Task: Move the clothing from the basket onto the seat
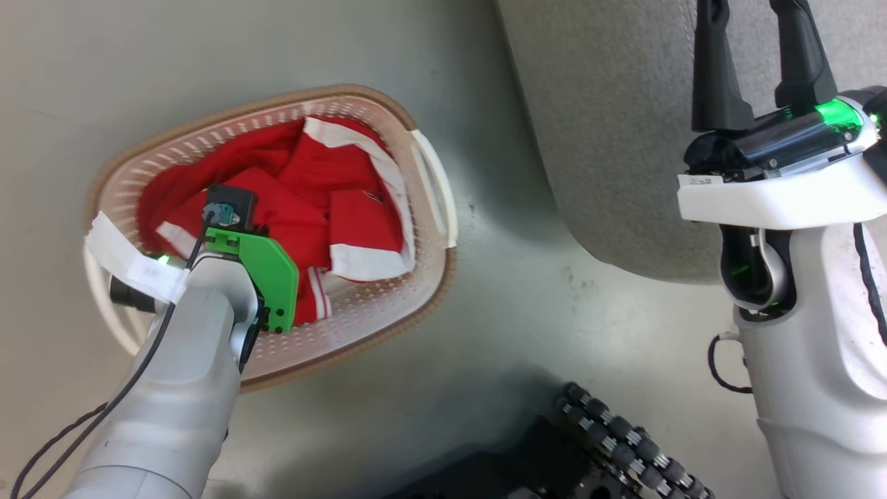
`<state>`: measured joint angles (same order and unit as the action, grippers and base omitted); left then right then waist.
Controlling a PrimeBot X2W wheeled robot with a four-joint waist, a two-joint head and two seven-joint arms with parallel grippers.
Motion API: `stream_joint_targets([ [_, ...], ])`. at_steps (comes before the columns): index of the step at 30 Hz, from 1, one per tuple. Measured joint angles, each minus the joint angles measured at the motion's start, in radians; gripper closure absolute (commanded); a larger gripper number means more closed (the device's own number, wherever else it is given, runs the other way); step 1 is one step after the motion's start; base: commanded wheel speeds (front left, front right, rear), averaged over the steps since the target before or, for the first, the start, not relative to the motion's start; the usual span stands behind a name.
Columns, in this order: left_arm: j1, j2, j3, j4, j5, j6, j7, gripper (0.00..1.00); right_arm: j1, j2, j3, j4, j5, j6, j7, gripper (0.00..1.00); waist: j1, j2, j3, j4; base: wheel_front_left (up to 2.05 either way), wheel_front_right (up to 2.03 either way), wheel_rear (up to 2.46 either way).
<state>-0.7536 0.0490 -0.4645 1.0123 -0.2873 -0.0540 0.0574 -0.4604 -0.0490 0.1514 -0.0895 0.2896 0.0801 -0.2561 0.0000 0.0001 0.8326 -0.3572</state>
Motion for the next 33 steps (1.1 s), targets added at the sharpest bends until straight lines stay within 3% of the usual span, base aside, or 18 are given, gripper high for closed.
stream_joint_targets([
  [14, 0.019, -0.012, 0.003, -0.045, -0.087, -0.035, -0.149, 1.00, 0.044, -0.051, -0.022, 0.103, -0.044, 0.016, 0.000, 0.00, 0.0000, 0.0000, -0.136, 0.135, 0.00, 0.00, 0.00],
  [21, 0.070, -0.013, -0.044, -0.127, -0.190, -0.051, -0.220, 1.00, 0.070, -0.064, -0.017, 0.164, -0.052, 0.018, 0.000, 0.00, 0.0000, 0.0000, -0.221, 0.205, 0.00, 0.00, 0.00],
  [33, 0.112, -0.015, -0.082, -0.219, -0.212, -0.051, -0.288, 1.00, 0.141, -0.063, 0.008, 0.266, -0.053, 0.026, 0.000, 0.00, -0.0001, -0.0001, -0.385, 0.296, 0.00, 0.00, 0.00],
])
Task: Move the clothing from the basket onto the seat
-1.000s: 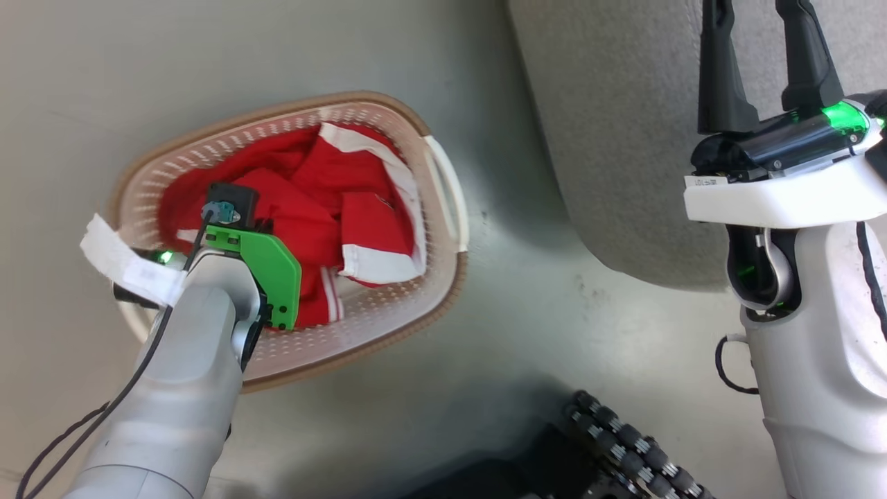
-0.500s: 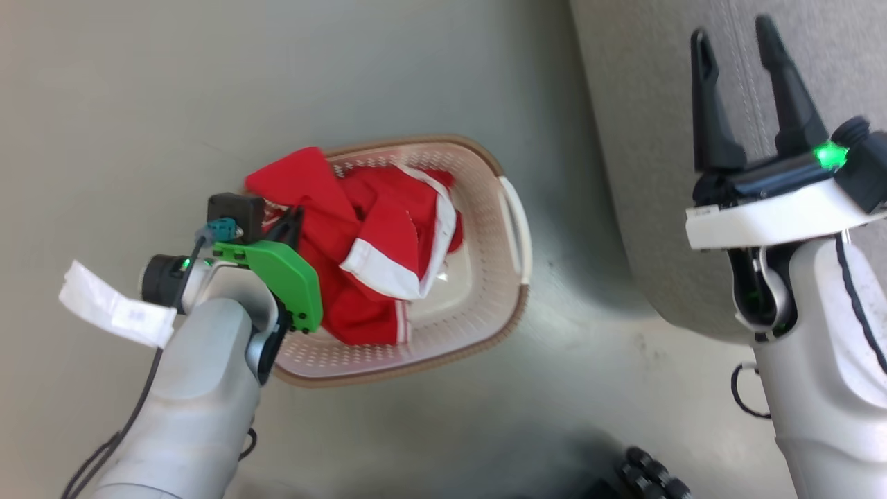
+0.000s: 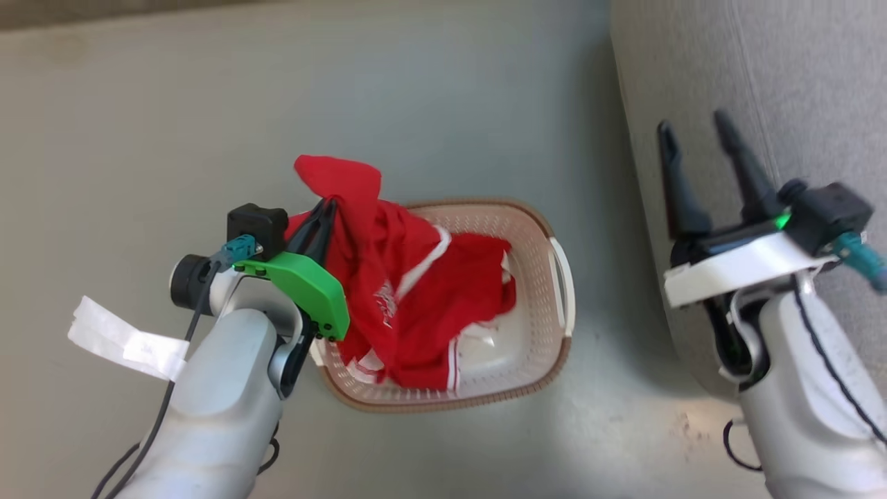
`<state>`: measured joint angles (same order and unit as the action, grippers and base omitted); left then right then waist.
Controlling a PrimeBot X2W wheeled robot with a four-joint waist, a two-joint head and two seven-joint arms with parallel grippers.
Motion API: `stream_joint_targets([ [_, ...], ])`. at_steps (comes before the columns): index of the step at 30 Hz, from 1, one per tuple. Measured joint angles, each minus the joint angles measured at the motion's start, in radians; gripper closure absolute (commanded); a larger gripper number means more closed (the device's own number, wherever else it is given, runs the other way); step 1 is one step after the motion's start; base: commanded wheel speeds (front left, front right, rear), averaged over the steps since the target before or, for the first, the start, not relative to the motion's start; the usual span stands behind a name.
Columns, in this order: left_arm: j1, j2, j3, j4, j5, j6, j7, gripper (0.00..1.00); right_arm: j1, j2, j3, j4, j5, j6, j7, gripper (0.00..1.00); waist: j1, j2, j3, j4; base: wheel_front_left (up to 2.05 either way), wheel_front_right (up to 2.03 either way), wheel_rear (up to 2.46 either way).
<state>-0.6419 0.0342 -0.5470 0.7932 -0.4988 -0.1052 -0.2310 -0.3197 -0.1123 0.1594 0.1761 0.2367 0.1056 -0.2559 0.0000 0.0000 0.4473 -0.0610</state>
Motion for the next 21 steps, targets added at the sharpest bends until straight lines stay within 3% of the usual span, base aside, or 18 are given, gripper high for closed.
stream_joint_targets([
  [21, 0.050, -0.001, -0.018, -0.224, 0.012, 0.018, -0.017, 1.00, 0.136, 0.028, 0.101, 0.103, 0.009, 0.009, 0.000, 0.00, 0.0000, 0.0000, -0.272, 0.057, 0.00, 0.00, 0.00],
])
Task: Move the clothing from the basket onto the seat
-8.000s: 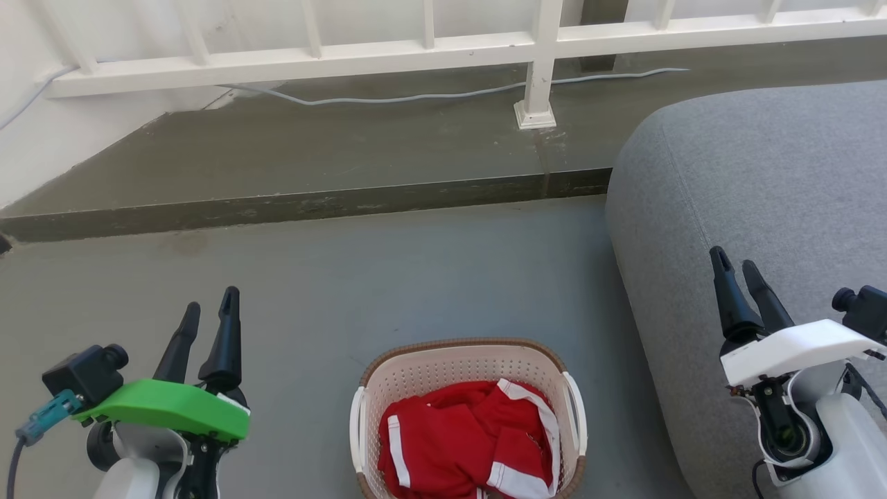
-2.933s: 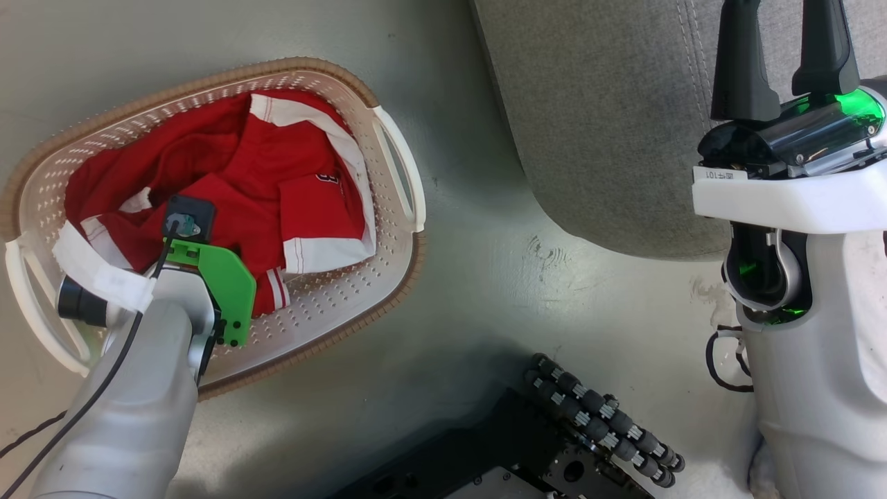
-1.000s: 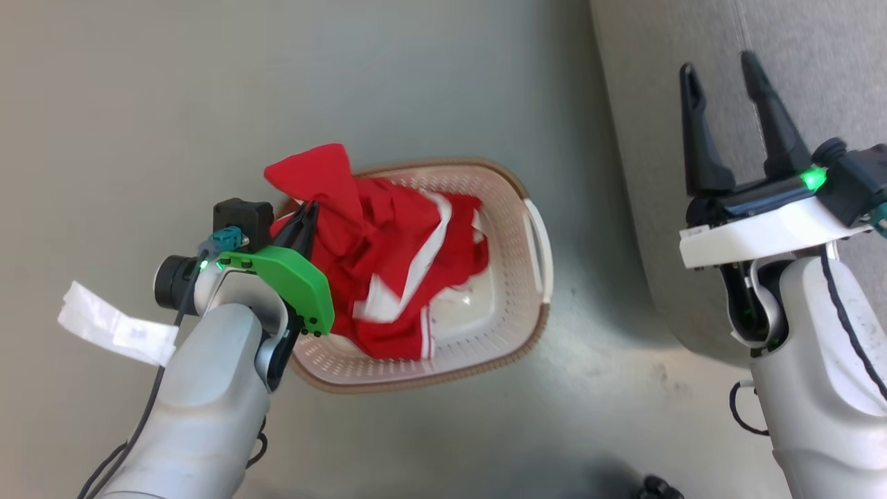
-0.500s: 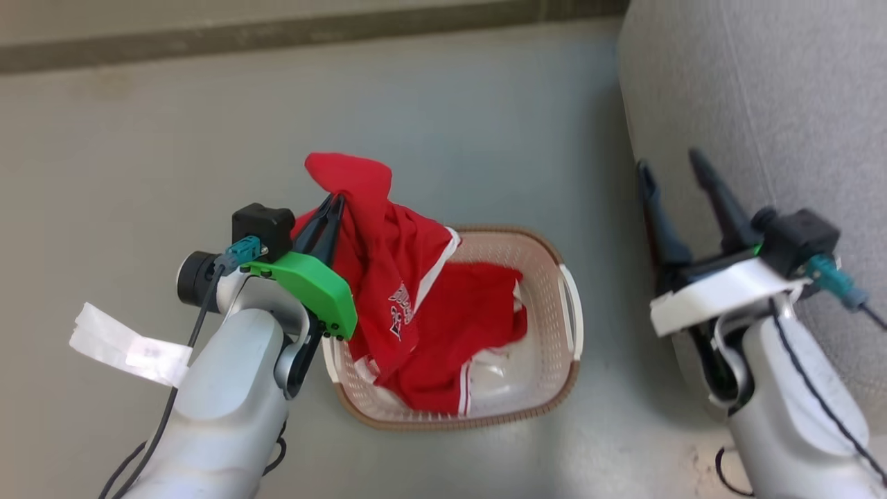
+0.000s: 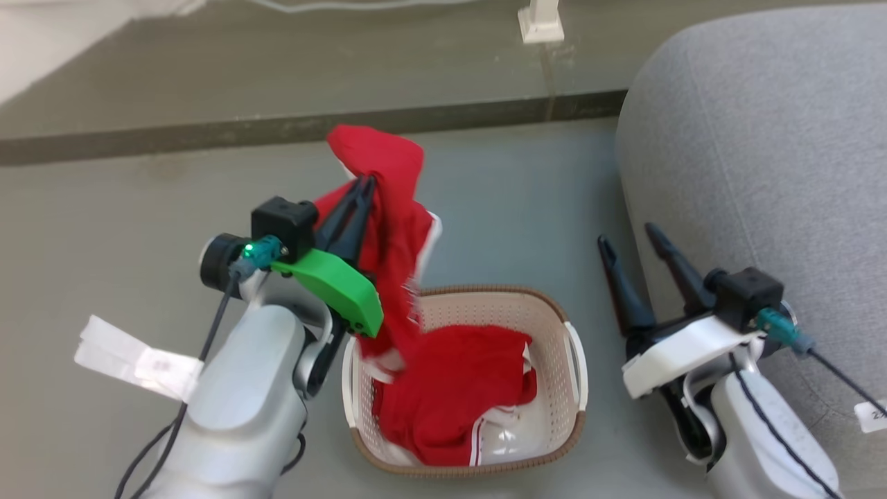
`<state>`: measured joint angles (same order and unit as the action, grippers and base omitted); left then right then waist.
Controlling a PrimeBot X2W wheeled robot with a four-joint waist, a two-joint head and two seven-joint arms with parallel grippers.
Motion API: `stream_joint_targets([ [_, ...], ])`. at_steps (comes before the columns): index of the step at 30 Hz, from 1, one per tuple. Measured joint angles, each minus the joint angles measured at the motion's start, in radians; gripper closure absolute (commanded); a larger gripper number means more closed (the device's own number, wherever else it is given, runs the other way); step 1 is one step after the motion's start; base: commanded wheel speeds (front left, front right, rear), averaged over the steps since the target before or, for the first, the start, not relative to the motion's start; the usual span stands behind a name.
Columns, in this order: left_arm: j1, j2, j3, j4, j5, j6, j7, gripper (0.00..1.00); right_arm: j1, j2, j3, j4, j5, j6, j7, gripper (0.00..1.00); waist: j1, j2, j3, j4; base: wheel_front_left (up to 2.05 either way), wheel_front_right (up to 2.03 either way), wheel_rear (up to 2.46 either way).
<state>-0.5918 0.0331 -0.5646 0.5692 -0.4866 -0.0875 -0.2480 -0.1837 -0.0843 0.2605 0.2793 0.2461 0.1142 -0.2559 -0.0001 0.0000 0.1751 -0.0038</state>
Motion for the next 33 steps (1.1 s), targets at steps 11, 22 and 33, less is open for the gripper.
stream_joint_targets([
  [11, 0.067, 0.000, -0.051, -0.106, 0.000, 0.000, 0.029, 1.00, 0.059, 0.014, 0.062, -0.001, 0.011, 0.005, 0.000, 0.00, 0.0000, 0.0000, -0.076, -0.011, 0.00, 0.00, 0.00],
  [22, 0.156, 0.008, -0.075, -0.181, -0.003, 0.002, 0.084, 1.00, 0.116, 0.020, 0.107, -0.009, 0.038, 0.009, 0.000, 0.00, 0.0000, 0.0000, -0.154, -0.009, 0.00, 0.00, 0.00],
  [33, 0.209, 0.021, -0.091, -0.293, -0.011, 0.026, 0.143, 1.00, 0.137, 0.022, 0.187, -0.051, 0.049, 0.009, 0.008, 0.00, 0.0000, 0.0000, -0.200, -0.007, 0.00, 0.00, 0.00],
])
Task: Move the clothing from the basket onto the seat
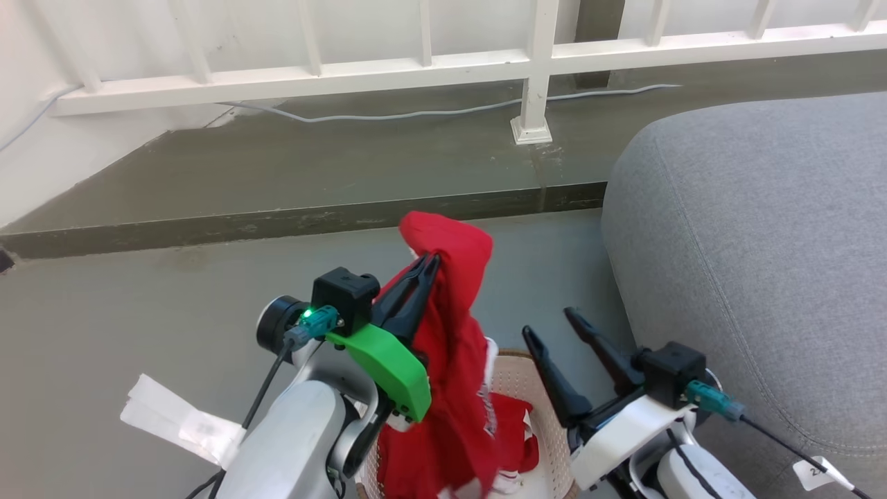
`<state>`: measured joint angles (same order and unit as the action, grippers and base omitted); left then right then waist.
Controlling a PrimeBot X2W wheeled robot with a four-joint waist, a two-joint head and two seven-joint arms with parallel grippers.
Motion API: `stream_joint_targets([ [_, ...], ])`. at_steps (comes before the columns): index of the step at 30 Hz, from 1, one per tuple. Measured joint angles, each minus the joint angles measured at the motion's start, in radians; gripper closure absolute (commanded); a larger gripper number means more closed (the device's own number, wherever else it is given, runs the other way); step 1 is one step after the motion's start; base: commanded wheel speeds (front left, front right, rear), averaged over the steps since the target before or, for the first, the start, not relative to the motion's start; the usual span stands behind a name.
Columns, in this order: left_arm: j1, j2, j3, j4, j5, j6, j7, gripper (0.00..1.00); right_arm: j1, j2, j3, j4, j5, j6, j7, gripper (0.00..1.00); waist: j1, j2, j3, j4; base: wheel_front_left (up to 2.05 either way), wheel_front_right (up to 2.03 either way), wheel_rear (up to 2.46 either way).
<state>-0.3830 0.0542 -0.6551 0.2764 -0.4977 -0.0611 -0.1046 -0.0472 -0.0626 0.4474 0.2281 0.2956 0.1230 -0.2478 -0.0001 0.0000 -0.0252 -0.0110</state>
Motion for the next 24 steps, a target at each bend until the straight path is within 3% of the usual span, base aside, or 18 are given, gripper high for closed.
stream_joint_targets([
  [22, 0.061, 0.000, -0.130, -0.204, -0.031, -0.010, 0.114, 1.00, -0.032, 0.002, 0.126, 0.040, 0.054, 0.000, 0.020, 0.00, 0.0000, 0.0000, -0.008, 0.040, 0.00, 0.00, 0.00],
  [23, 0.061, 0.000, -0.132, -0.211, -0.033, -0.010, 0.115, 1.00, -0.035, 0.002, 0.127, 0.044, 0.058, 0.000, 0.020, 0.18, 0.0000, 0.0000, -0.008, 0.041, 0.00, 0.00, 0.00],
  [24, 0.062, 0.000, -0.135, -0.219, -0.033, -0.010, 0.122, 1.00, -0.037, 0.002, 0.130, 0.049, 0.058, 0.000, 0.020, 0.60, 0.0000, 0.0000, -0.007, 0.042, 0.00, 0.00, 0.00],
])
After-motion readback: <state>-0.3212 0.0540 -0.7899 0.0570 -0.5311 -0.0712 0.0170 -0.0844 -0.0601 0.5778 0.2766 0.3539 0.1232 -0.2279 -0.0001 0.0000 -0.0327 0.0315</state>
